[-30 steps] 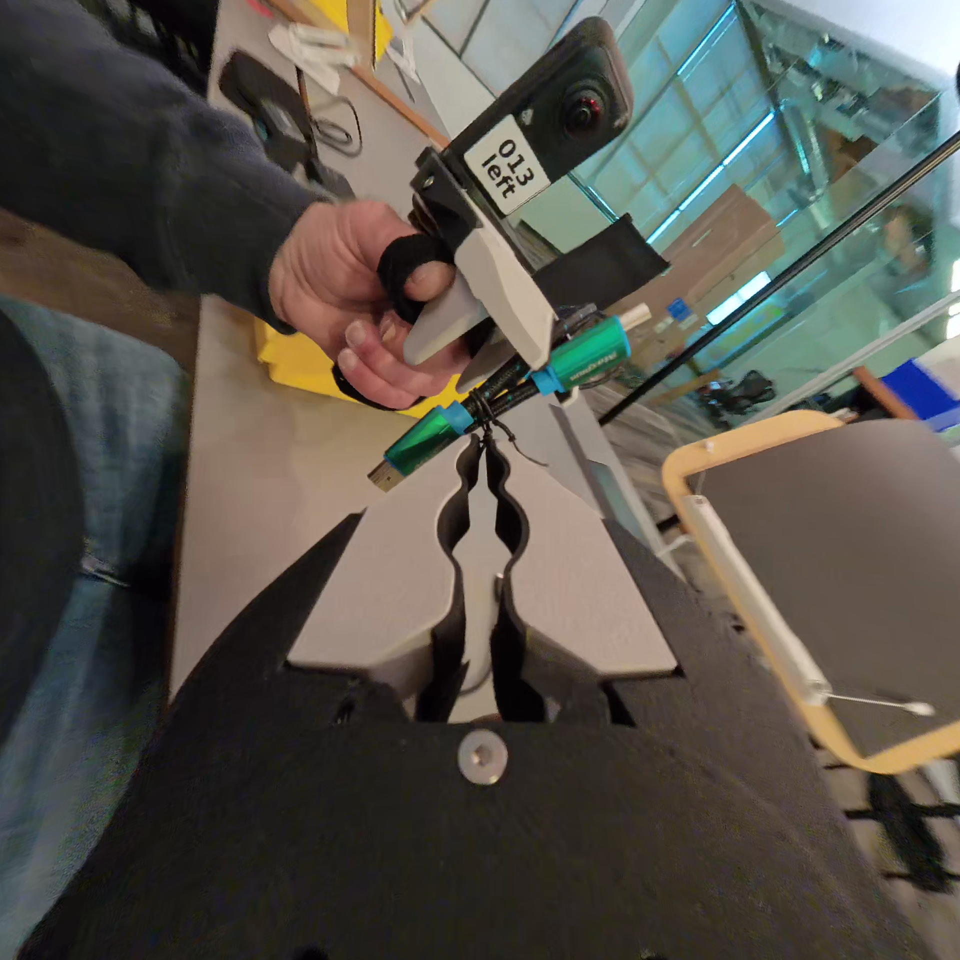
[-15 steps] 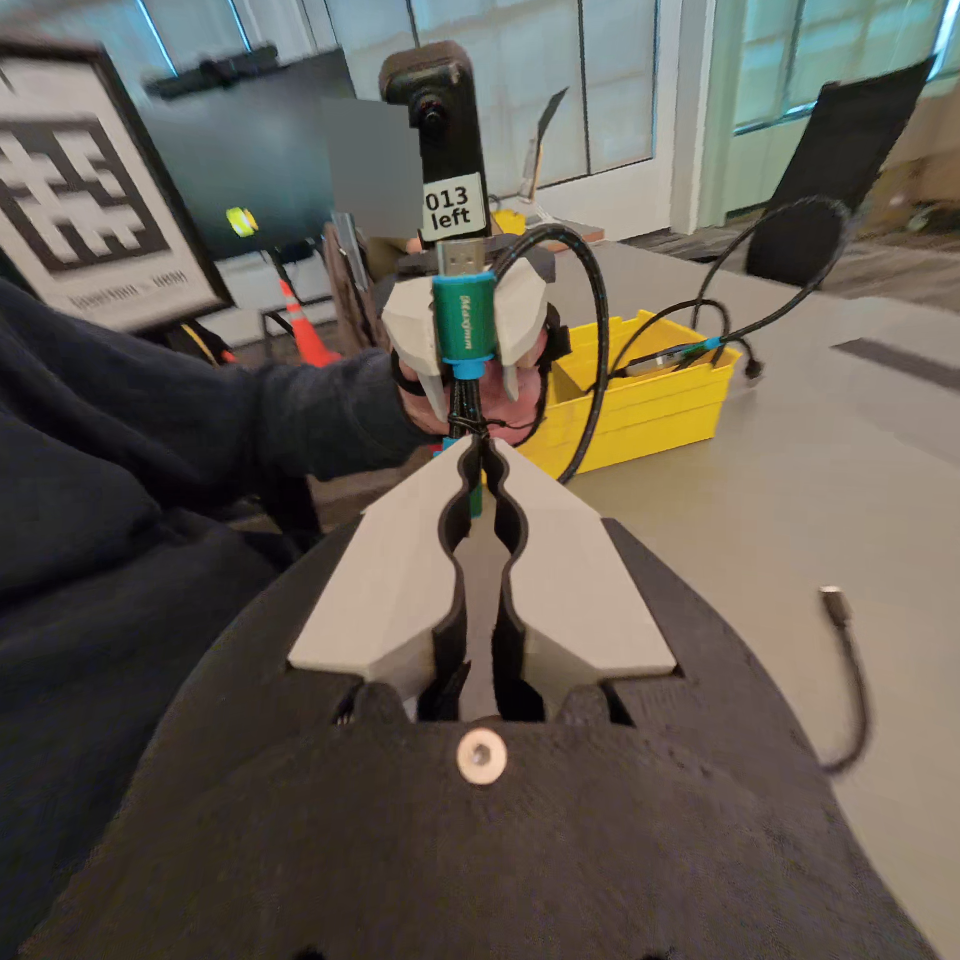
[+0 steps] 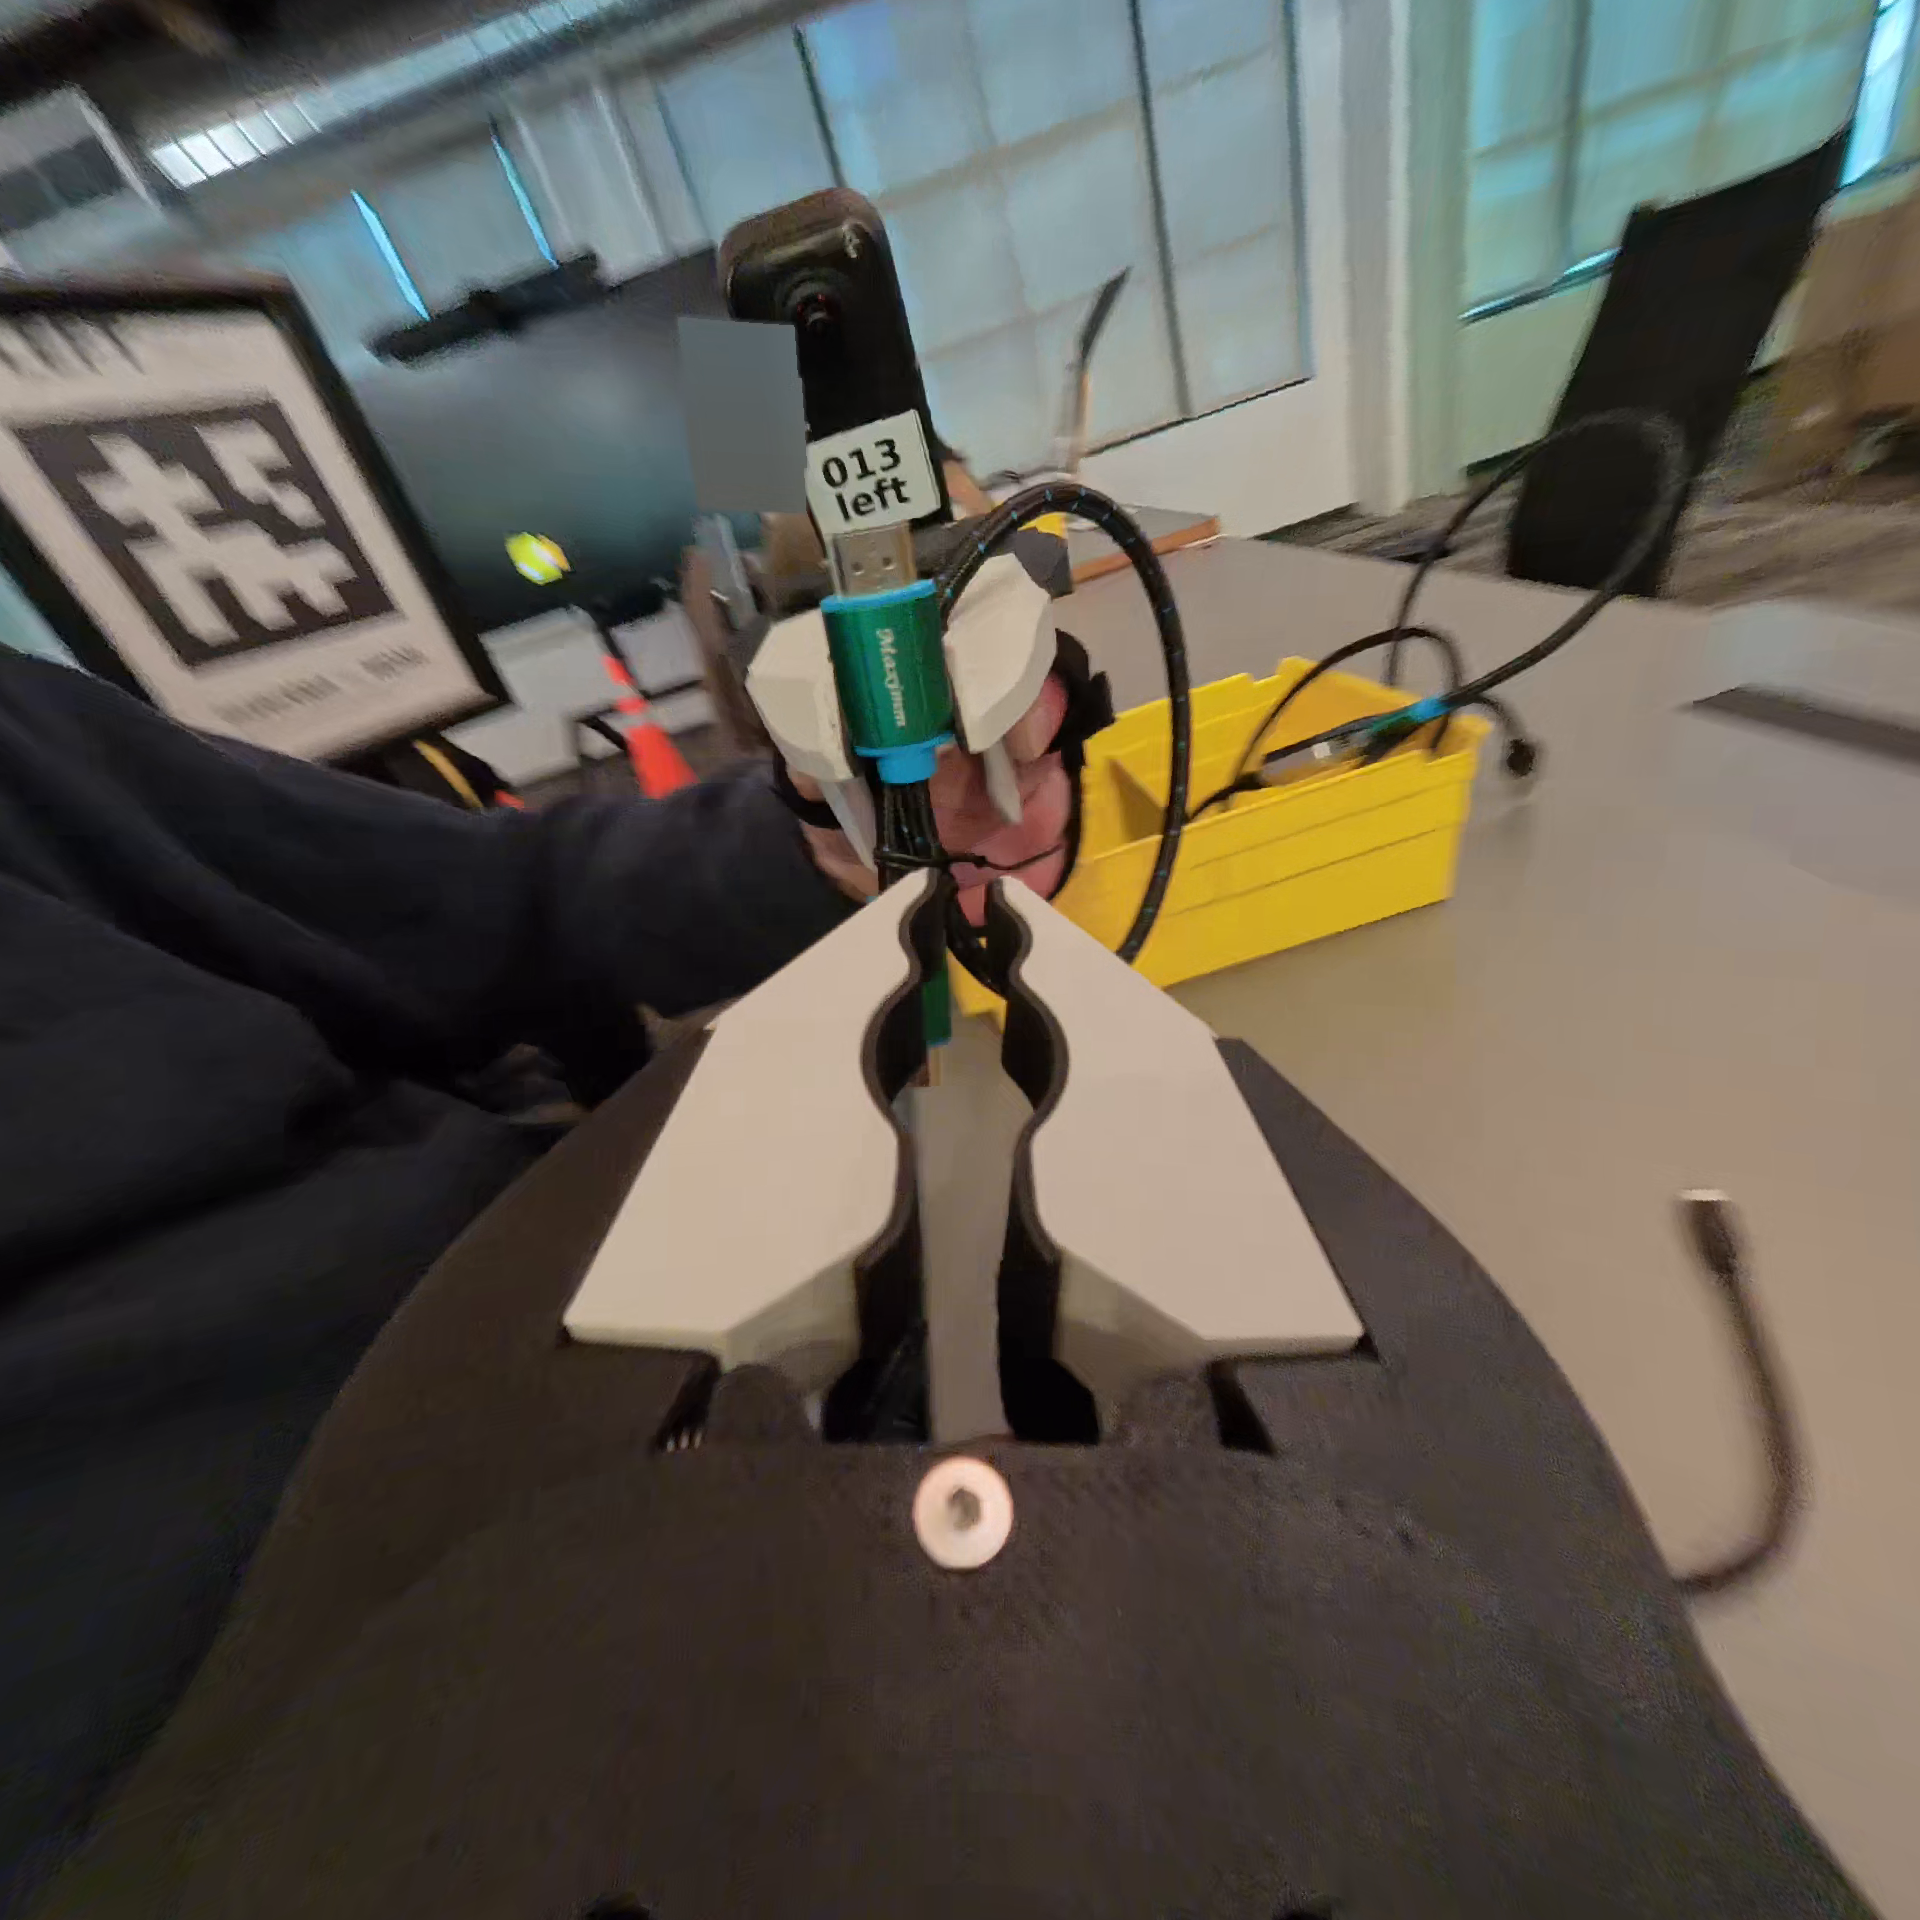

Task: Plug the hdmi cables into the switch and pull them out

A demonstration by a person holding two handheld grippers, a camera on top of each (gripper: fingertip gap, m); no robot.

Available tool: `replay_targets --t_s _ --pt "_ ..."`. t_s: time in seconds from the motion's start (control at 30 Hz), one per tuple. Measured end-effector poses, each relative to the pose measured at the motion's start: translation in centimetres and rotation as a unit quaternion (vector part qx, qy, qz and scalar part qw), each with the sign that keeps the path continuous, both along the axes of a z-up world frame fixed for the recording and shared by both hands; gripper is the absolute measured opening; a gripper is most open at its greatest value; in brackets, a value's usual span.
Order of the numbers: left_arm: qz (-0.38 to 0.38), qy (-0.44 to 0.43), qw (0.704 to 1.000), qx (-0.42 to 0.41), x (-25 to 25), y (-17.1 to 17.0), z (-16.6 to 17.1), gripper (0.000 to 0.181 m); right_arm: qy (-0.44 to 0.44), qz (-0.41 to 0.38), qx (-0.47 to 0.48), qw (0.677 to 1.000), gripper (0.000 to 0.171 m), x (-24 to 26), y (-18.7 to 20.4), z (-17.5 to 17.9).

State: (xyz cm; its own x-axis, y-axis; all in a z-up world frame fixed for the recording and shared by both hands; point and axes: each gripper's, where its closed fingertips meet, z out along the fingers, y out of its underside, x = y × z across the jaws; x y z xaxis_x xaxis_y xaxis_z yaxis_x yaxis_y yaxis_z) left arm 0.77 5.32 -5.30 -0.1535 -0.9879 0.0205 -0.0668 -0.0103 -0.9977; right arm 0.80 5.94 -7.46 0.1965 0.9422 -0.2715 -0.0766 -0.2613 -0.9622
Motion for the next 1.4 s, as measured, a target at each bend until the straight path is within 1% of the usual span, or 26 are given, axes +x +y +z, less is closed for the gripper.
replay_targets --t_s 0.07,0.17,0.23,0.4,0.7,0.8,0.9,1.03,1.13,1.4 --pt "0.001 -0.009 1.000 -0.011 -0.1 0.2 0.3 0.019 -0.047 -0.031 0.060 0.997 0.008 0.1 0.1 -0.3" --pt "0.004 -0.017 1.000 -0.021 -0.3 0.5 0.6 0.019 -0.106 -0.064 0.134 0.983 0.013 -0.2 0.1 -0.7" --pt "0.004 -0.020 0.999 -0.026 -0.4 0.5 0.6 0.019 -0.144 -0.089 0.192 0.967 0.016 -0.3 0.2 -0.8" --pt "0.000 -0.020 0.999 -0.035 -0.2 0.4 0.4 0.019 -0.213 -0.138 0.314 0.915 0.010 -0.6 0.1 -0.4" --pt "-0.004 -0.018 0.999 -0.045 0.1 0.3 0.1 0.019 -0.284 -0.162 0.404 0.855 0.004 -1.0 0.0 -0.9" --pt "-0.005 -0.018 0.999 -0.047 0.2 0.2 0.1 0.019 -0.298 -0.167 0.416 0.843 0.003 -1.0 0.1 -1.1" --pt "-0.005 -0.018 0.999 -0.048 0.3 0.2 0.1 0.019 -0.299 -0.169 0.418 0.841 0.002 -1.0 0.1 -1.1" --pt "-0.005 -0.018 0.999 -0.047 0.2 0.2 0.1 0.019 -0.292 -0.164 0.409 0.849 0.002 -1.0 -0.1 -1.1" --pt "-0.005 -0.018 0.999 -0.045 0.2 0.2 0.1 0.019 -0.279 -0.159 0.392 0.862 0.001 -0.9 -0.1 -1.0" --pt "-0.007 -0.018 0.999 -0.040 0.1 0.1 0.2 0.019 -0.223 -0.135 0.319 0.911 0.000 -0.6 -0.3 -0.6"
